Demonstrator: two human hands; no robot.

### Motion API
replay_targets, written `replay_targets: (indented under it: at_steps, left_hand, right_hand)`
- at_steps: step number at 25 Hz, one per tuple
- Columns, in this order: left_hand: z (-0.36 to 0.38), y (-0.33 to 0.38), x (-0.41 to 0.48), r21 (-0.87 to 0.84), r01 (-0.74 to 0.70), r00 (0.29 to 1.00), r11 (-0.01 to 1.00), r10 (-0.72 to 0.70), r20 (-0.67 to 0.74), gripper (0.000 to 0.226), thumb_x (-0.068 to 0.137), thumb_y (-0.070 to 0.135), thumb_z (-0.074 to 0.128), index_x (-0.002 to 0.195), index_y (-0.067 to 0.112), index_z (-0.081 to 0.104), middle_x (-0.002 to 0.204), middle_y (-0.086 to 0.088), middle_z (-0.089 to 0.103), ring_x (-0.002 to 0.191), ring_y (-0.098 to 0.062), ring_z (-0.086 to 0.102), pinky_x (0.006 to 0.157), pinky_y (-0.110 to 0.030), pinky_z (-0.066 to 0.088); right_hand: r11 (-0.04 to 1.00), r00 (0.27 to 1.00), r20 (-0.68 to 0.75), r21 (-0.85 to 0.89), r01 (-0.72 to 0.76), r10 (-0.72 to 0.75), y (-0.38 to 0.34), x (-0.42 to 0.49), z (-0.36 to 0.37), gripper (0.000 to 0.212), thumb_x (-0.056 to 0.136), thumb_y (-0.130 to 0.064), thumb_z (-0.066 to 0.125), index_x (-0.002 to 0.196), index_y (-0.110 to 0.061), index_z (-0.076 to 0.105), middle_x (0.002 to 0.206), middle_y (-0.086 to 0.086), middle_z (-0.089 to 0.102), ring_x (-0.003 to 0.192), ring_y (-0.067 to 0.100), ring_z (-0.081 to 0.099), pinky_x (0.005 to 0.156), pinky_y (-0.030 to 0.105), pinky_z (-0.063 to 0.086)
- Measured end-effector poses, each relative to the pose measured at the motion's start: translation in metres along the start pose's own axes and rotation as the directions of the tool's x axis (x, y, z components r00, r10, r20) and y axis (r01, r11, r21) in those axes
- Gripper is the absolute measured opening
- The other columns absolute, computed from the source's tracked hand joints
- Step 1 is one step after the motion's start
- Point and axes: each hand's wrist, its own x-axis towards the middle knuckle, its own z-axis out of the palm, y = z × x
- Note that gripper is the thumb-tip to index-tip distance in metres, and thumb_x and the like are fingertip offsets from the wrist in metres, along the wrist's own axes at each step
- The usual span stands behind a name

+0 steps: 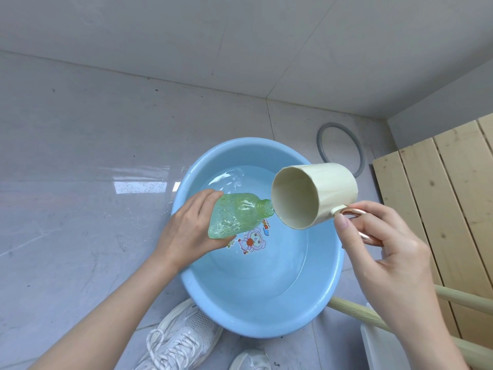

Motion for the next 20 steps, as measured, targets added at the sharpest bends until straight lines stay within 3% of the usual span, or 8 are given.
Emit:
replay_targets:
  at_steps: [10, 14, 20]
  left_hand:
    - [0.0000, -0.0007, 0.0000, 0.004, -0.001, 1.000, 1.000, 0.001, 0.017, 0.081, 0.061, 0.044, 0.083, 0.124, 0.005, 0.050, 0.120, -0.010, 0.059, 0.109, -0.028, 0.059, 0.094, -0.028, 0.039]
    - [-0.0004, 0.0006, 0.0004, 0.006, -0.001, 1.000, 1.000, 0.001, 0.001, 0.079, 0.063, 0.048, 0.077, 0.124, 0.006, 0.049, 0.119, -0.011, 0.060, 0.109, -0.026, 0.056, 0.094, -0.027, 0.038]
    - [-0.0011, 0.0015, 0.0009, 0.004, -0.008, 1.000, 1.000, 0.008, -0.019, 0.080, 0.059, 0.043, 0.083, 0.122, 0.003, 0.052, 0.117, -0.012, 0.060, 0.110, -0.021, 0.050, 0.094, -0.026, 0.036]
  right_hand:
    - [0.998, 0.999, -0.012, -0.044, 0.042, -0.042, 0.0027, -0.0005, 0.0025, 0.039, 0.085, -0.044, 0.052, 0.067, -0.012, 0.063, 0.099, 0.003, 0.060, 0.089, 0.001, 0.058, 0.077, 0.005, 0.041]
    - [0.996, 0.998, -0.019, -0.062, 0.057, -0.059, 0.0031, -0.0004, 0.0033, 0.038, 0.086, -0.043, 0.052, 0.066, -0.012, 0.062, 0.099, 0.004, 0.060, 0.088, -0.001, 0.057, 0.077, 0.004, 0.041]
    - [0.992, 0.996, -0.027, -0.091, 0.083, -0.086, 0.0035, -0.0004, 0.0060, 0.036, 0.086, -0.041, 0.053, 0.067, -0.012, 0.062, 0.100, 0.006, 0.060, 0.088, -0.003, 0.056, 0.077, 0.002, 0.040]
